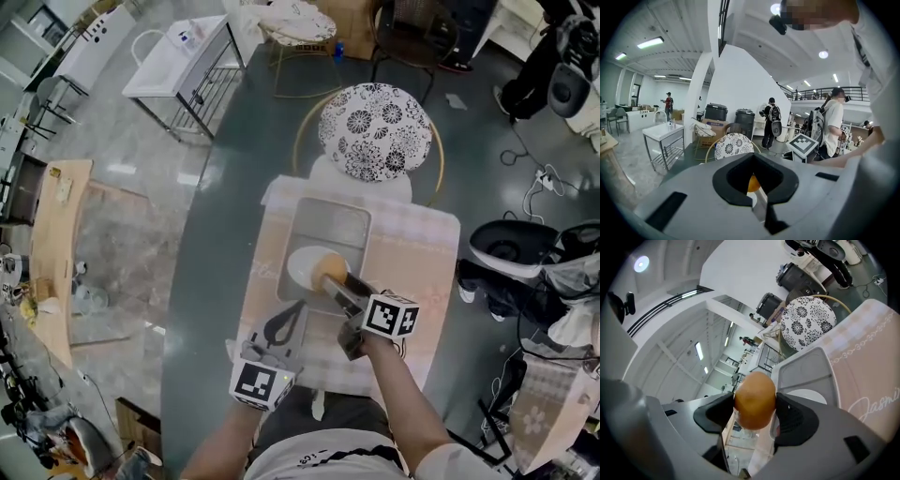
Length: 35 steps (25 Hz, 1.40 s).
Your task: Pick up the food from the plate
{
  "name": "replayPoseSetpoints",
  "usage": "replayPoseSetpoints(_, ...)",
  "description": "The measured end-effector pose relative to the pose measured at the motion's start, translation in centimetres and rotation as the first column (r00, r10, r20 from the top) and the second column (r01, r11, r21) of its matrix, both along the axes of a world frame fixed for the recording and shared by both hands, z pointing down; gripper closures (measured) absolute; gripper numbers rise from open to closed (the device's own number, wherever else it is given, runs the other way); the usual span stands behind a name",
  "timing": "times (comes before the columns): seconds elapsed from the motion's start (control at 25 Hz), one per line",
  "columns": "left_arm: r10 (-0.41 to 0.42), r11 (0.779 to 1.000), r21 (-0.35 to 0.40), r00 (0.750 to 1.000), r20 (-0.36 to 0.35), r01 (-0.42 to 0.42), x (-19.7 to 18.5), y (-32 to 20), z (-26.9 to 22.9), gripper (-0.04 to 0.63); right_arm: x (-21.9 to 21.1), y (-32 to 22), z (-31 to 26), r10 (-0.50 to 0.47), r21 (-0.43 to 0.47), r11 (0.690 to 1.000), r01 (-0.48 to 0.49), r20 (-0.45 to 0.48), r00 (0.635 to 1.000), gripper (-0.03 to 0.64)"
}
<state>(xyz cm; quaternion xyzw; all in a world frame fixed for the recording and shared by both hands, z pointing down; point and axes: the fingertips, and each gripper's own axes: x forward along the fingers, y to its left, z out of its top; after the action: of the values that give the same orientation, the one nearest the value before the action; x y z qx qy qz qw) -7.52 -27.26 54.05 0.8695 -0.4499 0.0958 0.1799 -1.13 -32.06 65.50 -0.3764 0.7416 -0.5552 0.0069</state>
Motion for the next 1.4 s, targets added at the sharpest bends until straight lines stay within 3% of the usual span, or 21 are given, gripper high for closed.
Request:
replayPoseSetpoints(0.48, 0.043, 0.999, 0.028, 0.997, -0.068, -0.041, -1.6, 7.7, -7.1, 0.589, 0.6, 7.1, -11.1, 0.086, 0.186, 0.978, -0.091, 0.034, 0.996, 0.351)
replayPoseSetpoints(0.8, 0.097, 0.992, 0.090, 0.989, -0.110, -0.088, -1.8, 13.2, -12.2, 0.589, 1.0, 13.9, -19.1, 0.139, 0.331, 0.933, -0.139, 0.024, 0.990, 0.350)
replayPoseSetpoints(1.4, 0.153, 0.980, 0.148, 0.978, -0.145, -0.131, 0.7, 22.1, -18.5, 0.589, 2.6, 25.7, -28.2, 0.163, 0.496, 0.856, -0.146, 0.009, 0.987, 0.351)
